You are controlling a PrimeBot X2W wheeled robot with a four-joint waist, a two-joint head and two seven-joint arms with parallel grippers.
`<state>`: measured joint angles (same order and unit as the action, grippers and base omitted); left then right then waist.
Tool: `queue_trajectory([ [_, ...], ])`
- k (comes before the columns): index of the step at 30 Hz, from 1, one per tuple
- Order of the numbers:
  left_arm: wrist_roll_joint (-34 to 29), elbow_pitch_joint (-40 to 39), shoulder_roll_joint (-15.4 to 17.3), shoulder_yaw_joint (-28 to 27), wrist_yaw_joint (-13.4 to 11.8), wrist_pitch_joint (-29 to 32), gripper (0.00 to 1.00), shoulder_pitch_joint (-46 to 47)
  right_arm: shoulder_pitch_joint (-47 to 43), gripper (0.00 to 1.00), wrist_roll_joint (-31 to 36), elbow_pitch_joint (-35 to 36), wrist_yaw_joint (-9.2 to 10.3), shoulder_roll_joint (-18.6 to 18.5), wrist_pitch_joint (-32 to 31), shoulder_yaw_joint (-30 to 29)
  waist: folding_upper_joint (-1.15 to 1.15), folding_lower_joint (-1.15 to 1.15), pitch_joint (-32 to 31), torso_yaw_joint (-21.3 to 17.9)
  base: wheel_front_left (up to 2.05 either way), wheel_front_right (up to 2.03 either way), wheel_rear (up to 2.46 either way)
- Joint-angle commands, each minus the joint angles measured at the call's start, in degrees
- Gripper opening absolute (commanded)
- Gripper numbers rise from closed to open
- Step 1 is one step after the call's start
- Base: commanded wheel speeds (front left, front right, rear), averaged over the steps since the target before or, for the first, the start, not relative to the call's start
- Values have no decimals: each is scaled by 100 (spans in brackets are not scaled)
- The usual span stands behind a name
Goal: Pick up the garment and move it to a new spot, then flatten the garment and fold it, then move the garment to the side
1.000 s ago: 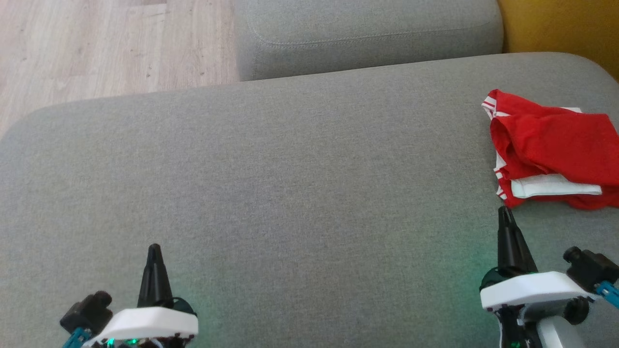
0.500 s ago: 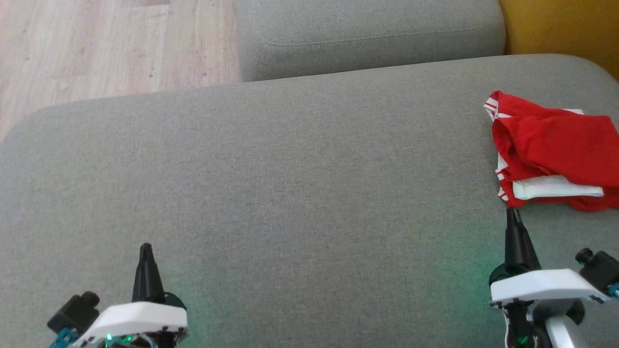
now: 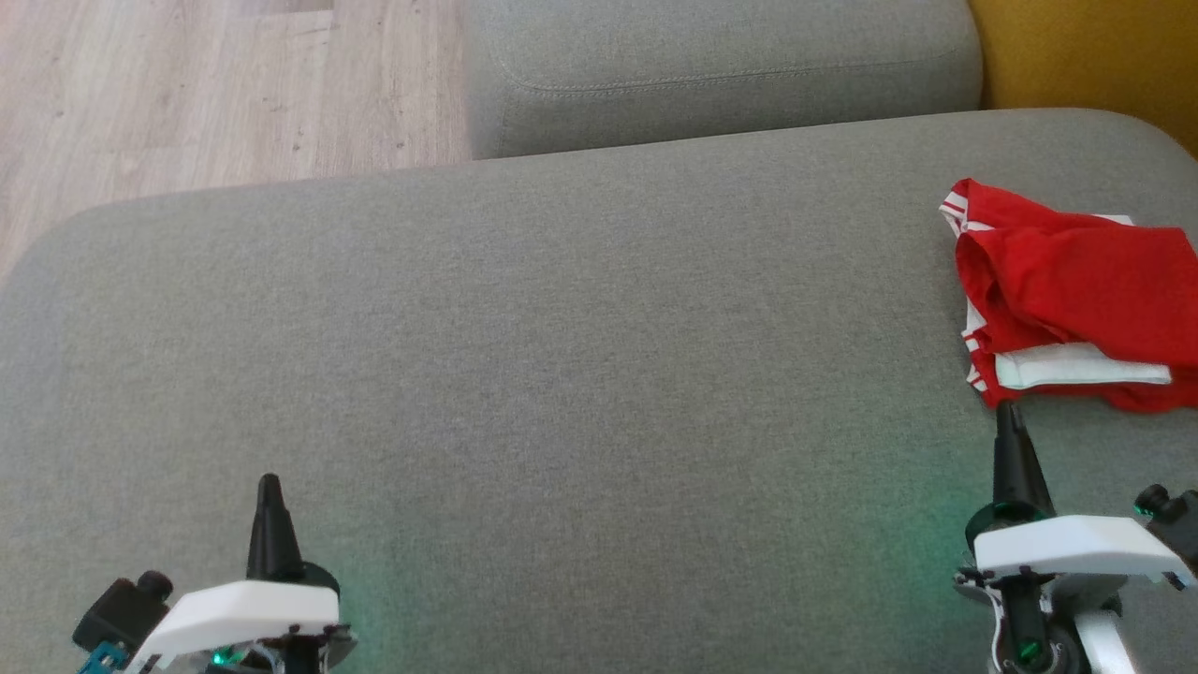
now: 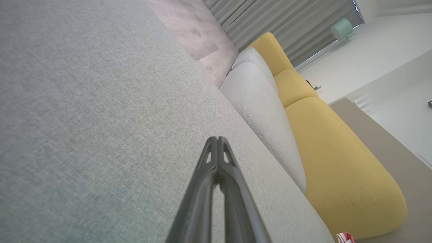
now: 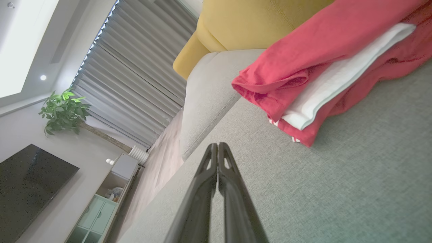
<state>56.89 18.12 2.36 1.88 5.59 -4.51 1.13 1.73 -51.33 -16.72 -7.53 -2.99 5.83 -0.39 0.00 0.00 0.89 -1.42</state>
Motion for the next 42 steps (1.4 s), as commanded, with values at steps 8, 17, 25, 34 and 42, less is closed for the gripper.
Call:
queue_trajectory([
  [8,511,-235,29,-225,59,161,0,329,300,0,-625,229,2,-112,-172,-23,0,0,-9,18,0,0,0],
  [17,946,-260,32,-313,78,296,0,355,319,0,-1146,237,3,-114,-302,-80,0,0,-18,36,0,0,0],
  [25,1380,-284,36,-402,97,431,0,380,337,0,-1666,244,3,-115,-433,-139,0,0,-27,54,0,0,0],
  [34,1869,-312,39,-501,118,583,0,409,358,0,-2248,252,3,-115,-583,-207,0,0,-37,74,0,0,0],
  [42,2302,-336,43,-589,137,717,0,434,377,0,-2763,259,3,-113,-717,-269,0,0,-46,92,0,0,0],
])
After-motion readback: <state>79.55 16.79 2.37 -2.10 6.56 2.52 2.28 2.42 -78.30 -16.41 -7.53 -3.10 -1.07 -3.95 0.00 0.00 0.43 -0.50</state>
